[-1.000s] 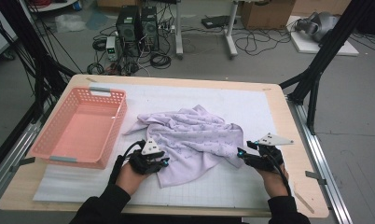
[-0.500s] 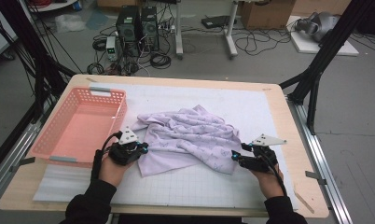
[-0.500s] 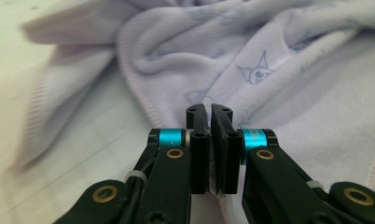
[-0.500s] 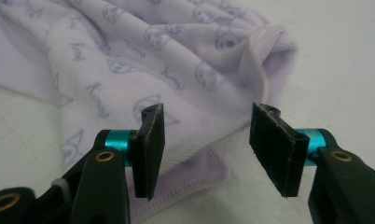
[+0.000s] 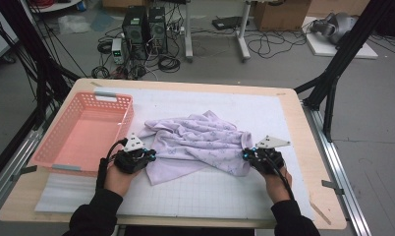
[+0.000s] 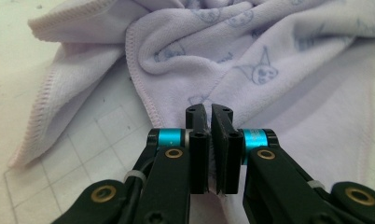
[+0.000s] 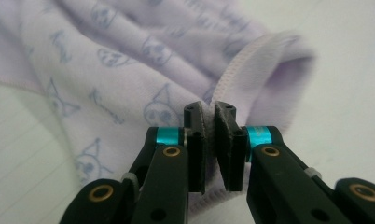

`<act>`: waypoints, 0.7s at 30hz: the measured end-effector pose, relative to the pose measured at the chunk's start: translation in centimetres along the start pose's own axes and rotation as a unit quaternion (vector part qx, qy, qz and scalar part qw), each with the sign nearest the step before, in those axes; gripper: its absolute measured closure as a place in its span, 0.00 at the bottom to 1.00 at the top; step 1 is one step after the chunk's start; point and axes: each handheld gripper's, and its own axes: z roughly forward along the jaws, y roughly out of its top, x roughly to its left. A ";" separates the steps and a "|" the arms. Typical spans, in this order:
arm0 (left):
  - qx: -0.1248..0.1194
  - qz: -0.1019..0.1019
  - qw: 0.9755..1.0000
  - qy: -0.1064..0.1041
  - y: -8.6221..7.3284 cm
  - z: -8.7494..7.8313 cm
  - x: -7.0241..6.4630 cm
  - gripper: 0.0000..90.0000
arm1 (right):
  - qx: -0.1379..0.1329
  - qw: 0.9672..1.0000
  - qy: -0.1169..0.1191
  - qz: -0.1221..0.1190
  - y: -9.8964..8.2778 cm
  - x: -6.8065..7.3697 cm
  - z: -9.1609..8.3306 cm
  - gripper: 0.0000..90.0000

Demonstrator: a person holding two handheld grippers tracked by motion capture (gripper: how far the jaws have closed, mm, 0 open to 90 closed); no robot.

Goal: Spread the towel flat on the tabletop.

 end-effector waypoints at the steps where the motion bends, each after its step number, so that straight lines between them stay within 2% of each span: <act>1: 0.000 0.002 1.000 0.001 0.0 0.1 -0.1 0.95 | -0.002 1.000 0.002 0.011 0.2 -0.4 0.1 0.92; 2: -0.001 0.003 1.000 0.001 0.0 0.2 -0.2 0.95 | -0.006 1.000 -0.001 0.019 0.3 -0.7 0.2 0.92; 3: 0.000 0.005 1.000 0.002 0.1 0.2 -0.3 0.95 | -0.010 0.999 -0.004 0.037 0.5 -1.3 0.5 0.91; 5: 0.001 0.009 1.000 0.004 0.1 0.4 -0.4 0.95 | -0.004 0.999 -0.019 0.043 0.6 -1.5 0.9 0.92; 7: 0.003 0.011 1.000 0.007 0.0 0.4 -0.3 0.95 | 0.006 0.999 -0.044 0.025 0.6 -1.6 1.3 0.97; 9: 0.002 0.011 1.000 0.007 0.0 0.4 -0.3 0.95 | 0.008 0.998 -0.049 0.023 0.5 -2.0 1.6 0.98; 11: 0.003 0.012 1.000 0.007 0.1 0.4 -0.3 0.95 | -0.002 0.998 -0.043 0.038 0.5 -2.3 1.6 0.98; 12: 0.003 0.014 1.000 0.008 0.1 0.4 -0.3 0.95 | -0.010 0.998 -0.048 0.037 0.5 -2.3 1.4 0.98; 14: 0.003 0.014 1.000 0.009 0.0 0.5 -0.3 0.95 | -0.022 0.997 -0.070 0.017 0.9 -2.3 1.1 0.98; 15: 0.002 0.014 1.000 0.010 0.0 0.5 -0.3 0.95 | -0.022 0.997 -0.070 0.017 0.9 -2.3 1.1 0.98; 16: 0.002 0.014 1.000 0.011 0.0 0.5 -0.3 0.95 | -0.040 0.994 -0.096 0.025 1.6 -3.1 0.6 0.98; 18: 0.003 0.016 1.000 0.011 0.1 0.6 -0.4 0.95 | -0.049 0.991 -0.115 0.043 2.5 -4.2 0.6 0.98; 20: 0.001 0.020 1.000 0.008 0.1 0.7 -0.6 0.95 | -0.057 0.989 -0.117 0.067 3.4 -5.4 1.0 0.98; 21: 0.000 0.024 1.000 0.007 0.2 0.7 -0.7 0.95 | -0.055 0.989 -0.122 0.067 3.8 -5.8 1.5 0.98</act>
